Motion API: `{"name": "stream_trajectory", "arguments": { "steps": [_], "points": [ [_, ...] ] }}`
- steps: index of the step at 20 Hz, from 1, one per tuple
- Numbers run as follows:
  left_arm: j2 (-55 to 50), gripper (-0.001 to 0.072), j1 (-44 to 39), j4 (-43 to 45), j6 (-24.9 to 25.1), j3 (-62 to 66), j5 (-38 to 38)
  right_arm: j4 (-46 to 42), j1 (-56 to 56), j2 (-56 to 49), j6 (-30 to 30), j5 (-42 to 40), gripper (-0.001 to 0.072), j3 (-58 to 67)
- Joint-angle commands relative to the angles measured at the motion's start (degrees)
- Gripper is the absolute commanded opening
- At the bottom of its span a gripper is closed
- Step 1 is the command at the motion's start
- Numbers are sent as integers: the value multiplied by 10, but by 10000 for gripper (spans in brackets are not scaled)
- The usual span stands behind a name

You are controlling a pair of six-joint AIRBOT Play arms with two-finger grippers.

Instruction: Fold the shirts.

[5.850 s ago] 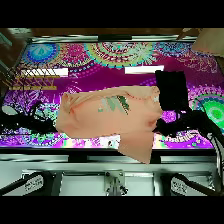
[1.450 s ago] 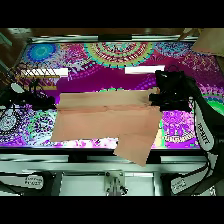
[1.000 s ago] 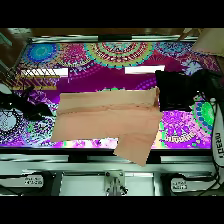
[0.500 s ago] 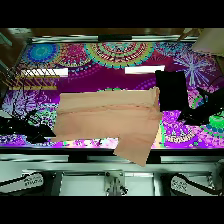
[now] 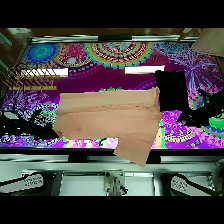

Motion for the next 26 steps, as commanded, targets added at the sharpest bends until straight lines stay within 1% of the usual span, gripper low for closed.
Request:
{"name": "stream_trajectory", "arguments": {
  "steps": [1,2,3,4,5,6,9,12,18,21,22,23,25,26],
  "points": [
    [-3,35,-13,-2,-23,-5,24,-29,0,0,-7,-19,530,-39],
    [-1,35,-13,-2,-23,-5,24,-15,0,0,-16,-19,592,-74],
    [1,35,-13,-2,-23,-5,24,26,0,1,-31,-10,591,-108],
    [4,35,-13,-2,-22,-5,24,86,0,1,-47,8,591,-143],
    [7,35,-13,-2,-22,-5,21,129,1,0,-48,31,591,-171],
    [10,35,-13,-2,-22,-4,19,145,8,0,-46,56,590,-194],
    [23,34,-13,-2,-22,-4,20,125,63,0,-45,80,589,-229],
    [30,34,-13,-2,-22,-4,19,131,111,0,-38,110,589,-235],
    [31,34,-13,-2,-22,-4,16,129,177,0,-15,121,587,-238],
    [31,34,-13,-2,-19,-4,16,125,200,0,-7,125,586,-283],
    [31,35,-13,-2,-15,-4,16,126,205,0,-6,132,567,-294],
    [31,34,-13,-2,-15,-3,16,128,204,0,-5,137,450,-297],
    [32,34,-13,-2,-15,1,16,129,204,10,7,157,184,-290],
    [32,34,-13,-2,-11,5,15,130,204,22,7,168,104,-282]
  ]
}}
